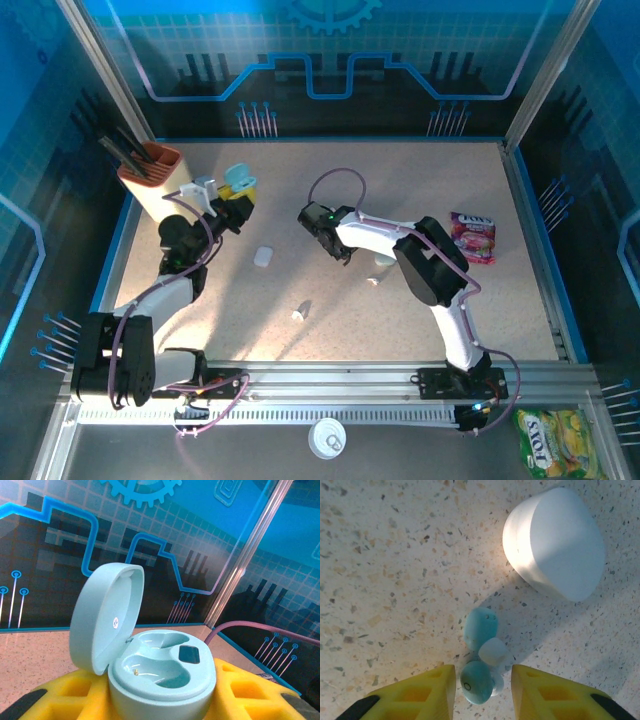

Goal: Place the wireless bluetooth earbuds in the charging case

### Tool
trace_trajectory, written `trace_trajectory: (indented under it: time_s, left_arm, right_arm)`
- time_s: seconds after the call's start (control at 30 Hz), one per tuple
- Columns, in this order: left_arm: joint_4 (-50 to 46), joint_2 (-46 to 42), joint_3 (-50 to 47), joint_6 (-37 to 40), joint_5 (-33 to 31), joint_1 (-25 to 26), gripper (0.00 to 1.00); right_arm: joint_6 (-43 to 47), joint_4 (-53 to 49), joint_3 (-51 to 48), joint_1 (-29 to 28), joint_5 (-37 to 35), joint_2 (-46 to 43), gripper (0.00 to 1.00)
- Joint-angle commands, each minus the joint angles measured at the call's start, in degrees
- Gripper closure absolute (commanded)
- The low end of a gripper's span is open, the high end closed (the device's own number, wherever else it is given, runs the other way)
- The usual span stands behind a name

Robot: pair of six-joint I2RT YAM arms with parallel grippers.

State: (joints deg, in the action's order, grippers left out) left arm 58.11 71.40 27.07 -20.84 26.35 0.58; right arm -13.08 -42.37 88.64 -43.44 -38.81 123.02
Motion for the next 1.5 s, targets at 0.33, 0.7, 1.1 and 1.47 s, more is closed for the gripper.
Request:
trace_trajectory:
  time_s: [0.33, 0.7, 1.1, 1.47]
  left_arm:
    - [0.69, -0.88, 0.44, 0.76, 1.06, -0.58, 0.61]
    - [0.61, -0.82, 0.31, 0.71, 1.23, -0.58, 0.61]
    - [-1.43, -0.03, 1.24, 3.85, 4.70, 0.73, 0.61]
    - [-11.35, 2.54, 3.16, 21.38, 7.90, 11.33, 0.61]
  right_arm:
    - [1.99, -1.93, 1.35, 1.49, 0.72, 1.25, 0.72]
    - [2.01, -2.54, 1.36, 2.21, 2.90, 2.55, 0.75]
    - [-0.93, -3.15, -0.43, 2.66, 7.58, -5.15, 0.81]
    - [-10.91, 1.47, -13.51, 11.70, 36.94, -21.71, 0.81]
